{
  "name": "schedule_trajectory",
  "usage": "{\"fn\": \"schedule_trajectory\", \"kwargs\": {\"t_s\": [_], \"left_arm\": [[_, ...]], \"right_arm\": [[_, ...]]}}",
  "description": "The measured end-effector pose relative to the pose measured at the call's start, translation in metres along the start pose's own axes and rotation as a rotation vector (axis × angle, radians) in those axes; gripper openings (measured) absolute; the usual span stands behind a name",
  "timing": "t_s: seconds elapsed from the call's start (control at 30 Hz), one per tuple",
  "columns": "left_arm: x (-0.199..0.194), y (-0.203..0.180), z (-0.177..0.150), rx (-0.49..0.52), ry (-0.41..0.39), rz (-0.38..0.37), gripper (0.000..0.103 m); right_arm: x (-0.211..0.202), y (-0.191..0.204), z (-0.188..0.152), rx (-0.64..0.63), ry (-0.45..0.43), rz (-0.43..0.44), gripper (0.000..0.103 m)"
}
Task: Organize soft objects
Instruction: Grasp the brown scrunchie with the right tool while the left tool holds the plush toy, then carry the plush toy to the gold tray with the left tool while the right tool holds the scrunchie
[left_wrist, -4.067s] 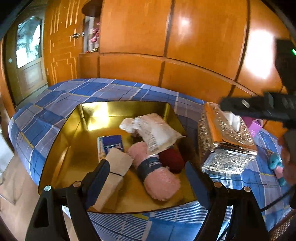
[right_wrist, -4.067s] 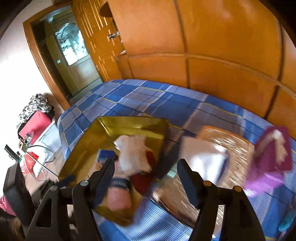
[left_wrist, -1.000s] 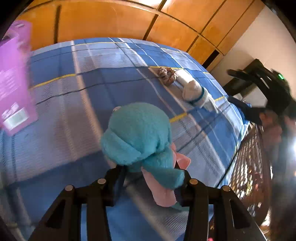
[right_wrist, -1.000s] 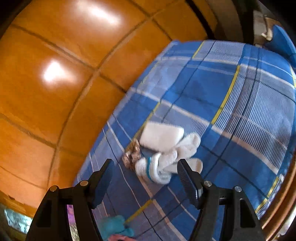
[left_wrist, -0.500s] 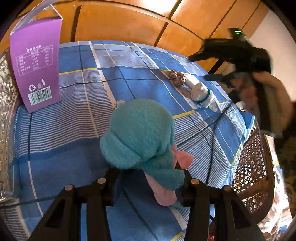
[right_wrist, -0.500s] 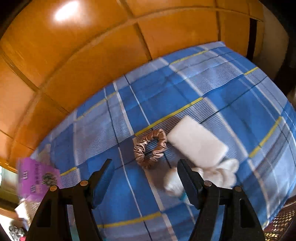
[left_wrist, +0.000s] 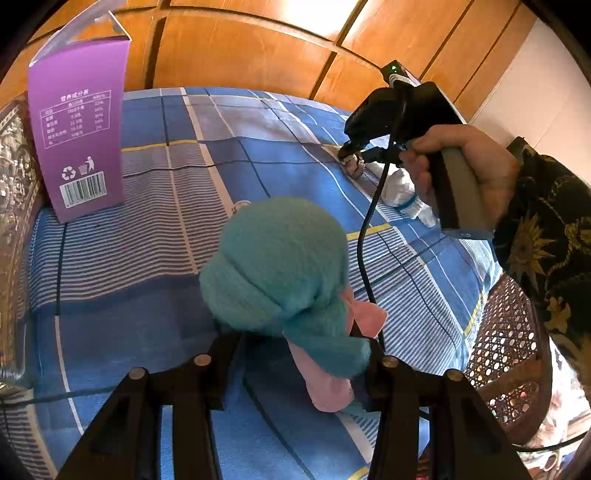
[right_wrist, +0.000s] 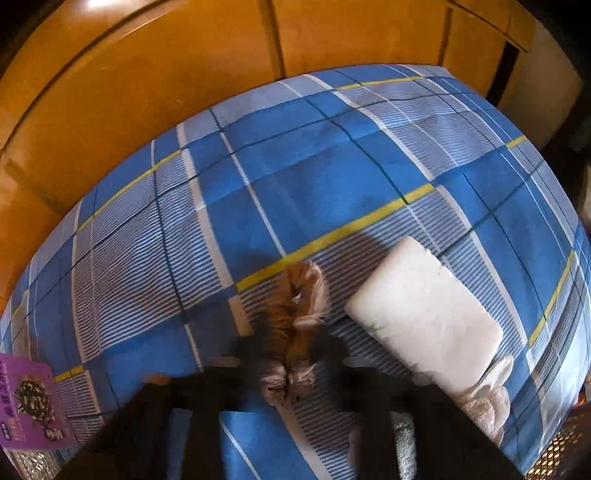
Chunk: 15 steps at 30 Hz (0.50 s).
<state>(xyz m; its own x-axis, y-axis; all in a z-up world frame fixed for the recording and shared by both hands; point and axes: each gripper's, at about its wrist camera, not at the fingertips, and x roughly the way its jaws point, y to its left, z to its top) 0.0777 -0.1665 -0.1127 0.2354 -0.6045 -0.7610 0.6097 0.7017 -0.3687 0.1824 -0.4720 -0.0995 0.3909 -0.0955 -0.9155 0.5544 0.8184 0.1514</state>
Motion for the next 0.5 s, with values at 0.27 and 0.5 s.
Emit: {"fn": "schedule_trajectory", "kwargs": {"t_s": [0.27, 0.5], "left_arm": [[-0.001, -0.003, -0.002, 0.019, -0.017, 0.011, 0.046], [-0.006, 0.0, 0.006, -0.003, -0.003, 0.004, 0.037]], "right_arm": [[-0.021, 0.04, -0.061, -0.273, 0.088, 0.087, 0.016], [-0.015, 0.032, -0.082, -0.271, 0.09, 0.069, 0.017]]}}
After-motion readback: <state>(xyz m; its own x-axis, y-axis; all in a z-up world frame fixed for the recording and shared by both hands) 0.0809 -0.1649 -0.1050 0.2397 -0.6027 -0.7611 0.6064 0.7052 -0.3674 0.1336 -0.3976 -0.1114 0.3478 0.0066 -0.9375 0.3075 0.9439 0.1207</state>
